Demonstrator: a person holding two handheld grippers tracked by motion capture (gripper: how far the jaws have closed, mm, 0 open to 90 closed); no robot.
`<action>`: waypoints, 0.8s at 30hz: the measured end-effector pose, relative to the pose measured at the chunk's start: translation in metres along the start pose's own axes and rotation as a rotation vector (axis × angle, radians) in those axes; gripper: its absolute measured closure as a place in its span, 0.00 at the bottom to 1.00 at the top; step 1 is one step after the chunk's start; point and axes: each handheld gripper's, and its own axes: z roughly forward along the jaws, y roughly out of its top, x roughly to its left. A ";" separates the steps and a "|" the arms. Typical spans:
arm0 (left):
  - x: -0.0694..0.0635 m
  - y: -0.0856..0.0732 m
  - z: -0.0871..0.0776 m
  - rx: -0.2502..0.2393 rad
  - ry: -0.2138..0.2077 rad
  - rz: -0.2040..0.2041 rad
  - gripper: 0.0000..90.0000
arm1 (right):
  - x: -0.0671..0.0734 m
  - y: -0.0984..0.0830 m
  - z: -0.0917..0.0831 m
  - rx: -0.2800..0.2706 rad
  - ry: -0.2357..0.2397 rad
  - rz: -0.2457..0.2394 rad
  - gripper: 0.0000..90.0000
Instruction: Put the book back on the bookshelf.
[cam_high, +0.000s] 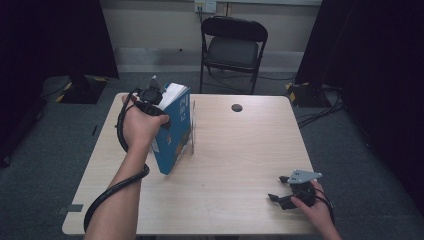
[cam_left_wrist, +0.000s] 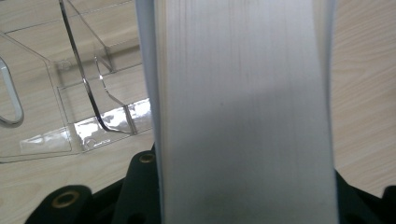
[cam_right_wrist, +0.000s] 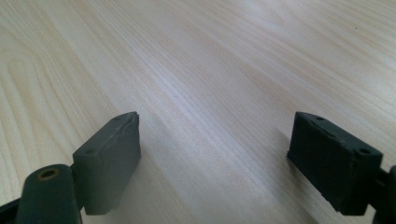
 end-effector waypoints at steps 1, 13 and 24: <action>0.001 0.001 0.000 0.001 0.000 0.006 0.69 | 0.000 0.000 0.000 0.000 0.000 0.000 0.18; 0.004 0.007 0.003 -0.008 0.000 -0.024 0.69 | 0.000 0.000 0.000 0.000 0.000 0.001 0.18; 0.004 0.014 0.004 -0.011 0.002 -0.037 0.69 | 0.000 0.000 0.000 0.000 0.000 -0.001 0.18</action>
